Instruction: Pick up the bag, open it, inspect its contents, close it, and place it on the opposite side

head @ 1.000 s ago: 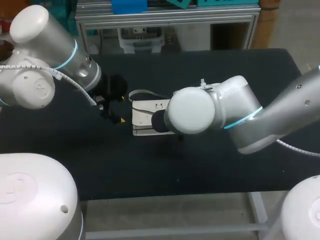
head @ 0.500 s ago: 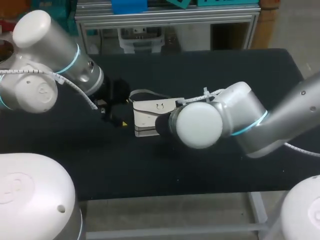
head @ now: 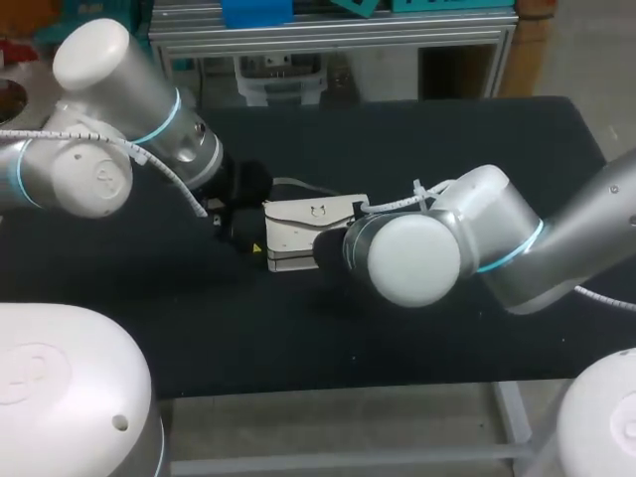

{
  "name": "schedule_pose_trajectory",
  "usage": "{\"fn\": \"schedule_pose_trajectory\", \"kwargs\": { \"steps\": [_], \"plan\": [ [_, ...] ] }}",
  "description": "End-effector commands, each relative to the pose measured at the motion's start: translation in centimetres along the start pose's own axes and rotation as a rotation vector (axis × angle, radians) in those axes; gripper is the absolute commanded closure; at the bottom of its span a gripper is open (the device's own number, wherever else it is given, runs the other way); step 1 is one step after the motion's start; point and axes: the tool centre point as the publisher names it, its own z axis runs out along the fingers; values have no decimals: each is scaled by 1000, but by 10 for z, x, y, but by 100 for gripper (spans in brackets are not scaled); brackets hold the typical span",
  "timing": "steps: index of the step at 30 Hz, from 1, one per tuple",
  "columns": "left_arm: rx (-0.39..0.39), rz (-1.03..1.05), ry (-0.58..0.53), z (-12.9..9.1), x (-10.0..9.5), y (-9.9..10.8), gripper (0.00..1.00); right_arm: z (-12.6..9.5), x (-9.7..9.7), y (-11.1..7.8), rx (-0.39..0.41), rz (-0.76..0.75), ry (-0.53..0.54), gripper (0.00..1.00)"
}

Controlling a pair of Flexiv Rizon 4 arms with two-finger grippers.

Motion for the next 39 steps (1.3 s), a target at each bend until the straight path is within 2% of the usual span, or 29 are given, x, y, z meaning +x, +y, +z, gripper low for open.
{"fn": "schedule_pose_trajectory", "kwargs": {
  "steps": [1,8,10,12,19,23,26,38,39],
  "plan": [
    [-4,3,4,3,-3,-1,0,2,3,-7,-40,1,-31,67],
    [-2,16,3,3,-2,-3,0,4,1,-11,-36,4,-35,79],
    [-3,20,4,3,-1,-4,0,6,2,-12,-42,7,-34,86],
    [-4,25,7,4,-1,-4,0,7,3,-11,-52,5,-36,100],
    [32,81,-7,6,0,-6,0,4,9,-4,-45,13,-34,100],
    [97,143,-45,3,2,-8,0,-2,13,-1,-36,41,-48,100],
    [187,183,-84,-2,4,-11,0,-2,13,-1,-36,41,-48,100],
    [187,183,-84,-2,4,-11,0,-2,13,-1,-36,41,-48,100],
    [205,228,-78,-4,8,-14,0,-2,13,-1,-36,41,-48,100]
  ]
}}
